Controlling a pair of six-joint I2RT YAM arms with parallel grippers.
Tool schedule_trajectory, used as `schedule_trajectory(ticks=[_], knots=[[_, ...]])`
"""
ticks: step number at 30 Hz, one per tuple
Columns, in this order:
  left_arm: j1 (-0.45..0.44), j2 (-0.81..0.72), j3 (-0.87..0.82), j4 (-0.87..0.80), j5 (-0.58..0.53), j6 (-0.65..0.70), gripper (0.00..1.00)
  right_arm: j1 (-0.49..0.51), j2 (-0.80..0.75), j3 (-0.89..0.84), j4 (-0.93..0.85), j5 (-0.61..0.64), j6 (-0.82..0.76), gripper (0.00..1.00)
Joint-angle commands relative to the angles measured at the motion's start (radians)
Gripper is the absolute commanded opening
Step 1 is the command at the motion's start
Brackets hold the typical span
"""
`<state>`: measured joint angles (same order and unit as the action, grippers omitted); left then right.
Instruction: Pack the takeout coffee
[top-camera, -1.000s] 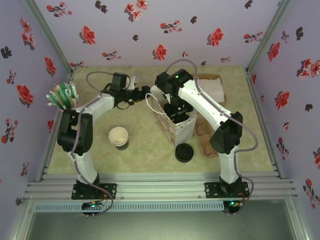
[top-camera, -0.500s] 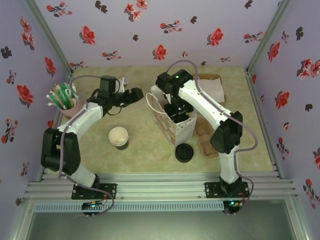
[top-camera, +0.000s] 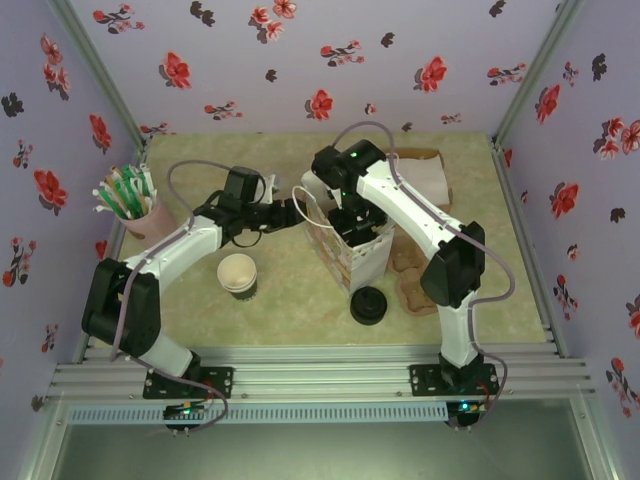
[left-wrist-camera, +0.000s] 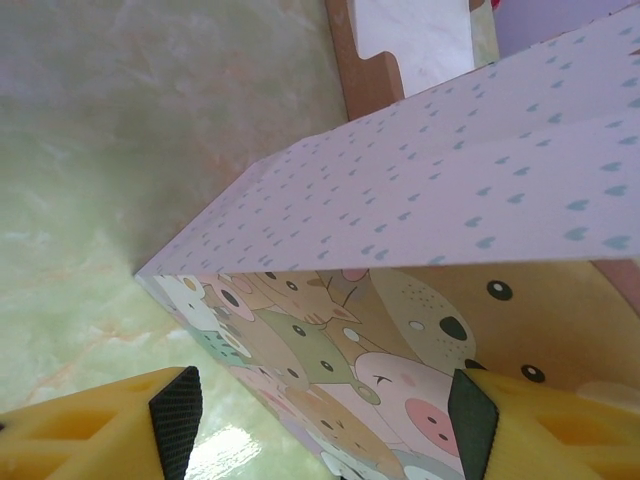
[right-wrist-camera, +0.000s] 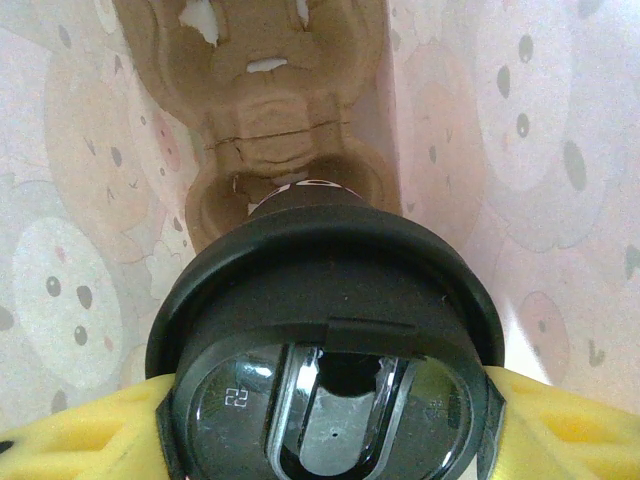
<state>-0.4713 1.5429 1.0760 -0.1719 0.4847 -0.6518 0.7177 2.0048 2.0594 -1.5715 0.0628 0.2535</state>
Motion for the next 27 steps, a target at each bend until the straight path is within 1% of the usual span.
schedule_trajectory(ticks=[1, 27], knots=[[-0.003, -0.003, 0.002, -0.001, -0.021, 0.008, 0.69, -0.006, -0.012, -0.006, -0.015, -0.003, -0.016, 0.66], [-0.005, -0.002, 0.019, -0.011, -0.028, 0.014, 0.69, -0.006, -0.005, -0.002, -0.024, -0.023, -0.019, 0.66]])
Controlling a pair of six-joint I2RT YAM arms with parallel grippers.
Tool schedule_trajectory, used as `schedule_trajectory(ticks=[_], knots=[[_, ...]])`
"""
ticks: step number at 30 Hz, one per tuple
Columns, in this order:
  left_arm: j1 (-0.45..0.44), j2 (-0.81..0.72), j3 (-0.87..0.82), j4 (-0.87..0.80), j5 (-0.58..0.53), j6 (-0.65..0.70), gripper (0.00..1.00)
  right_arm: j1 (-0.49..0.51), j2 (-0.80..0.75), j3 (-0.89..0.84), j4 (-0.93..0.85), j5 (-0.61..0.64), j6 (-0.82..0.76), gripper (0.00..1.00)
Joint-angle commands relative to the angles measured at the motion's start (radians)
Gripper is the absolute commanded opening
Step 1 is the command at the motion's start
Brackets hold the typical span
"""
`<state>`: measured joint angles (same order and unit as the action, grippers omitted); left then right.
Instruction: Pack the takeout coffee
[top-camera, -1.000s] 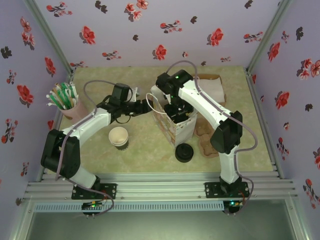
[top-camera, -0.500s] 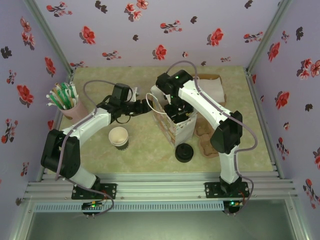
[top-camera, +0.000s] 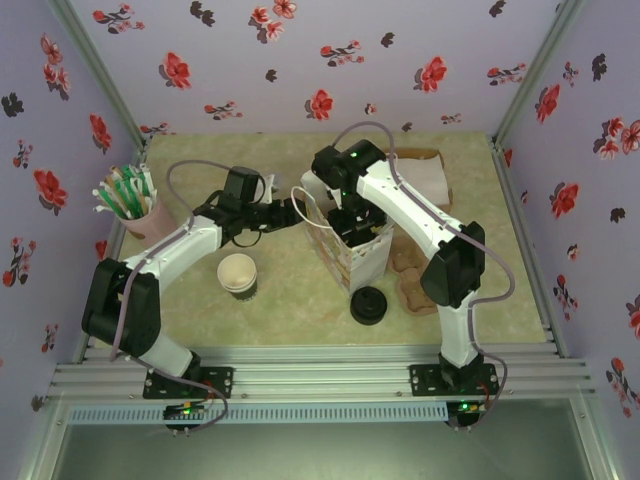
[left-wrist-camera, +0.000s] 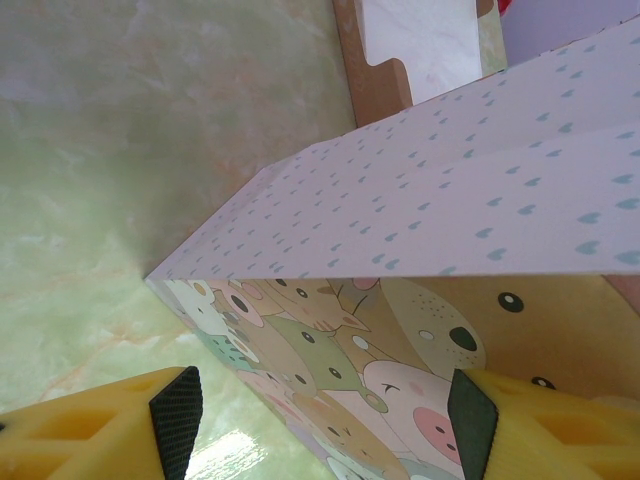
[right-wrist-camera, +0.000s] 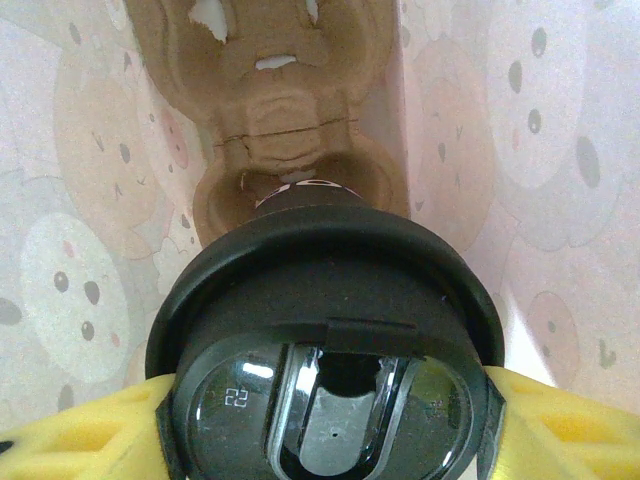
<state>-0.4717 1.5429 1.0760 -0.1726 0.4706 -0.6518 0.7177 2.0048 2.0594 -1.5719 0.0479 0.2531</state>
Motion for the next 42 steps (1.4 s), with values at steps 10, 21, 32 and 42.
schedule_trajectory(ticks=[10, 21, 32, 42], knots=[[-0.004, -0.002, 0.027, -0.013, -0.016, 0.017, 0.69, -0.006, 0.000, 0.002, -0.030, -0.011, -0.017, 0.66], [-0.004, -0.003, 0.034, -0.019, -0.017, 0.019, 0.69, -0.007, 0.009, 0.011, -0.038, -0.011, -0.018, 0.66], [-0.005, 0.002, 0.044, -0.025, -0.017, 0.024, 0.69, -0.009, 0.030, 0.010, -0.045, -0.008, -0.020, 0.66], [-0.004, 0.007, 0.050, -0.028, -0.018, 0.029, 0.69, -0.017, 0.068, 0.015, -0.030, -0.014, -0.026, 0.66]])
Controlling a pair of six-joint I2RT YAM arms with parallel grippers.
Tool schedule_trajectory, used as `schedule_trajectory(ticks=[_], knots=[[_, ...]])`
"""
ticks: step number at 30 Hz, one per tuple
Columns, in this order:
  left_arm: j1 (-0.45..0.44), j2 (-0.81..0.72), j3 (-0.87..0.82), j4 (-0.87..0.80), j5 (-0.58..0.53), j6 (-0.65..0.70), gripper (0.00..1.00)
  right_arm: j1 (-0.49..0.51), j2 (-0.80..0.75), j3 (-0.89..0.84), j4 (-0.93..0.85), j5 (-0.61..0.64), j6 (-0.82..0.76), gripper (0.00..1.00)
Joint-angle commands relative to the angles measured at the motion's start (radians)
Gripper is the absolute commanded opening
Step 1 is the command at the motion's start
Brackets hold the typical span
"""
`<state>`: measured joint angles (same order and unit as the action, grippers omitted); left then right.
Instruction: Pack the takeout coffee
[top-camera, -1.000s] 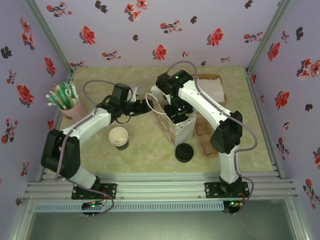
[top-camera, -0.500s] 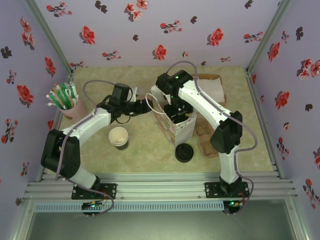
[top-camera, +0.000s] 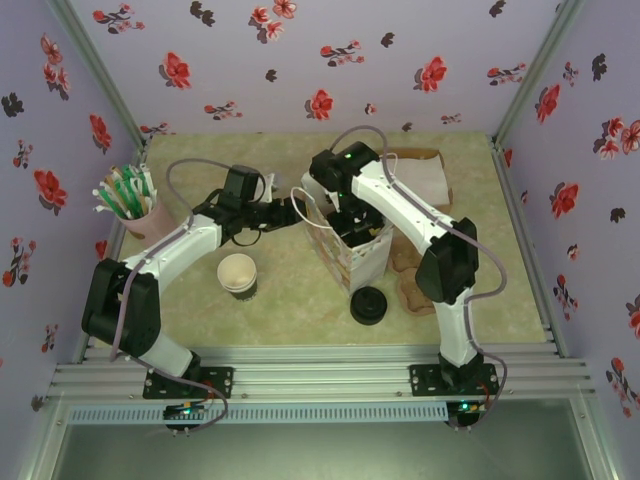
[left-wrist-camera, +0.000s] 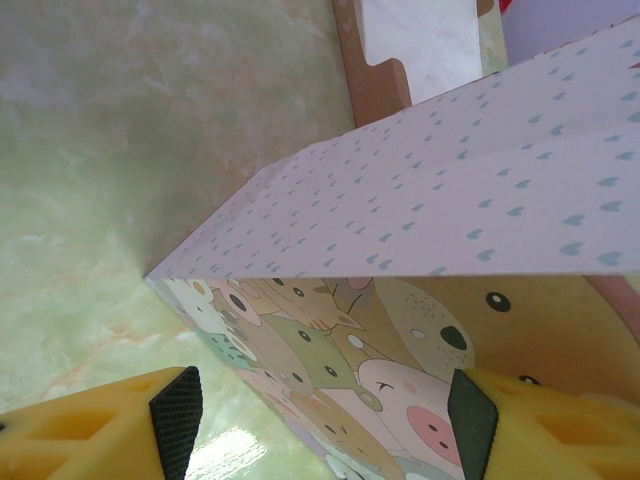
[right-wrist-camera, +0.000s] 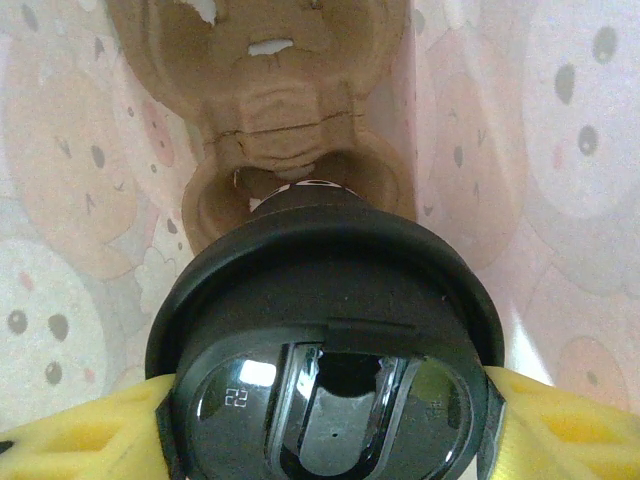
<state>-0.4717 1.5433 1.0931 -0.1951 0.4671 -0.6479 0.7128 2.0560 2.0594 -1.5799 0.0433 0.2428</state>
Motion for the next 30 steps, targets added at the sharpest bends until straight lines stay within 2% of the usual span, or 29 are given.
schedule_trajectory(ticks=[1, 15, 30], knots=[[-0.005, 0.006, 0.034, -0.006, -0.013, 0.027, 0.69, -0.013, 0.019, 0.009, -0.013, -0.013, -0.016, 0.66], [-0.004, 0.011, 0.031, -0.004, -0.015, 0.025, 0.69, -0.024, 0.030, -0.117, 0.108, -0.053, -0.020, 0.66], [-0.004, 0.008, 0.030, -0.004, -0.017, 0.022, 0.69, -0.024, 0.017, -0.130, 0.118, -0.056, -0.020, 0.65]])
